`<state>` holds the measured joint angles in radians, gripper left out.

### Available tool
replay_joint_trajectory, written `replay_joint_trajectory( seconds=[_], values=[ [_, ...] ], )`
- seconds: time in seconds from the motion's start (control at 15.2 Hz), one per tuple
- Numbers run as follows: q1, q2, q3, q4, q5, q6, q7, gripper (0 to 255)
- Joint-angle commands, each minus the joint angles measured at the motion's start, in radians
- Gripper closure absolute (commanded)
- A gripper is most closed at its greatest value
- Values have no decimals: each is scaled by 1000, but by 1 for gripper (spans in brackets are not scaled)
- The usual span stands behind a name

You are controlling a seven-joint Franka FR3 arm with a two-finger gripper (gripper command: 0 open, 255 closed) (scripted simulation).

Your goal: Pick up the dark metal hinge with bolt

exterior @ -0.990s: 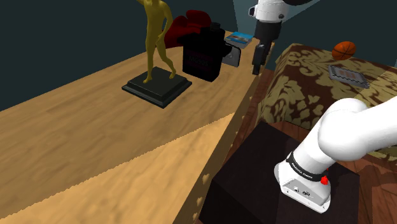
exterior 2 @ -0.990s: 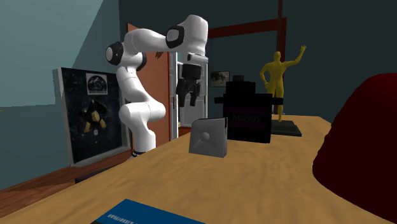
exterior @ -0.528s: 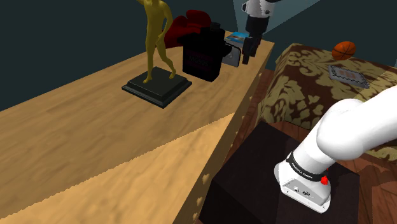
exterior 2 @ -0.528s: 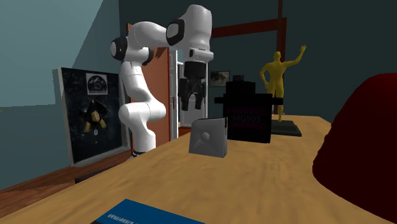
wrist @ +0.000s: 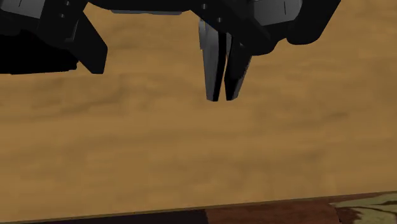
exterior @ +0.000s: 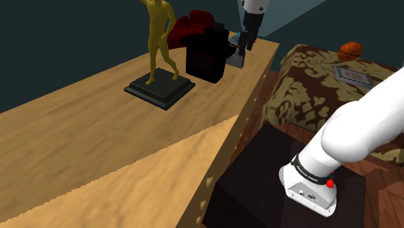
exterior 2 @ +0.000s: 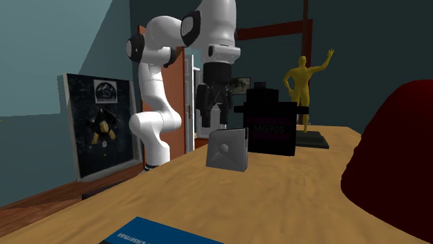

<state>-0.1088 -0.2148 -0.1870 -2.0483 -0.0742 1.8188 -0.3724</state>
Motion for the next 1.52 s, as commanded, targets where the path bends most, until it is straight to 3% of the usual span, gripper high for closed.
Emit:
replay_joint_trajectory(
  seconds=[0.0,0.2,0.79,0.86,1.45],
  values=[
    [-8,67,-20,69,17,10,-24,0],
    [-21,140,-40,146,40,18,-52,0],
    [-22,153,-42,58,42,119,-52,0],
    [-22,152,-42,57,42,119,-52,255],
    [-22,153,-42,58,42,119,-52,255]
  ],
)
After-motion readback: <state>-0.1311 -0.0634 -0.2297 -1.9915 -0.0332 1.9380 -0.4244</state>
